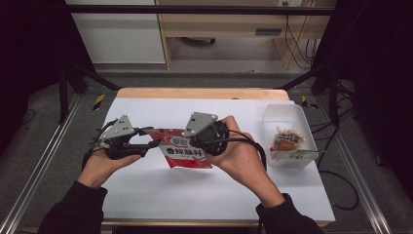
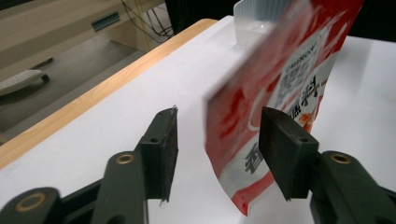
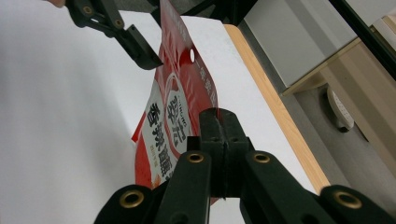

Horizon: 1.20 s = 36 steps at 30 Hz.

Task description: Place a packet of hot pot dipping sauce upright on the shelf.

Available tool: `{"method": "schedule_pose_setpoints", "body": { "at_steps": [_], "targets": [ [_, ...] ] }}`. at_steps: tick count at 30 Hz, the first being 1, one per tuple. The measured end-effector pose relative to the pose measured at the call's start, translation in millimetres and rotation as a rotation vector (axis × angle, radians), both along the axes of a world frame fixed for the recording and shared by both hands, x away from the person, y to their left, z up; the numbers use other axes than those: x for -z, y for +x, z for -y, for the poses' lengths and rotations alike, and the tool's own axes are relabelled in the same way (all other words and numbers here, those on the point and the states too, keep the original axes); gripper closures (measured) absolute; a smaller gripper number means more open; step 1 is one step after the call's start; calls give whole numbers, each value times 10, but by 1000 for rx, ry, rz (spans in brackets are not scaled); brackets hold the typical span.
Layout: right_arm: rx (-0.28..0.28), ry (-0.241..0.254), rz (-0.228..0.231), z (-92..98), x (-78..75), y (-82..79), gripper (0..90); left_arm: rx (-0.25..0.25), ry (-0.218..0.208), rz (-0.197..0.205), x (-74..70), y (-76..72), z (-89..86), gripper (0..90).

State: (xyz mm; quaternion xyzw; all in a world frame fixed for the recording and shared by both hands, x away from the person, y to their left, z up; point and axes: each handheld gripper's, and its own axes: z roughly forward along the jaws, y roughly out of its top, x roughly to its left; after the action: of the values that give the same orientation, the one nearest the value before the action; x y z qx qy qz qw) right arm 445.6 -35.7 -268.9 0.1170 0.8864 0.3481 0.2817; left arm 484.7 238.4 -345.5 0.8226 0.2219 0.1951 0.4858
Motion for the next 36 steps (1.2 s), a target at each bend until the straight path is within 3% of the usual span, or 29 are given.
{"method": "schedule_pose_setpoints", "body": {
  "at_steps": [3, 5, 6, 10, 14, 18, 21, 27, 36],
  "targets": [
    [0, 6, -2, 16, -13, 4, 900, 24, 3, -7, 7, 29, 23, 482],
    [0, 12, -3, 21, -14, 4, 900, 48, 35, -7, 19, 46, 67, 496],
    [-2, 10, -7, 33, -13, 4, 900, 79, -14, -34, 22, 66, 83, 573],
    [4, 1, -13, 68, 2, 4, 900, 90, 28, -57, 12, 86, 125, 764],
    [10, 28, -36, 156, 19, 23, 900, 103, 27, -77, -29, 69, 172, 884],
    [28, 44, -48, 257, 55, 51, 900, 107, 50, -80, -75, 51, 231, 895],
    [36, 48, -56, 322, 72, 67, 900, 121, 114, -68, -184, 39, 299, 898],
    [37, 40, -81, 402, 115, 88, 870, 124, 157, -44, -284, 31, 349, 898],
    [28, 30, -104, 452, 224, 143, 683, 137, 185, -15, -315, -17, 362, 899]
  ]
}}
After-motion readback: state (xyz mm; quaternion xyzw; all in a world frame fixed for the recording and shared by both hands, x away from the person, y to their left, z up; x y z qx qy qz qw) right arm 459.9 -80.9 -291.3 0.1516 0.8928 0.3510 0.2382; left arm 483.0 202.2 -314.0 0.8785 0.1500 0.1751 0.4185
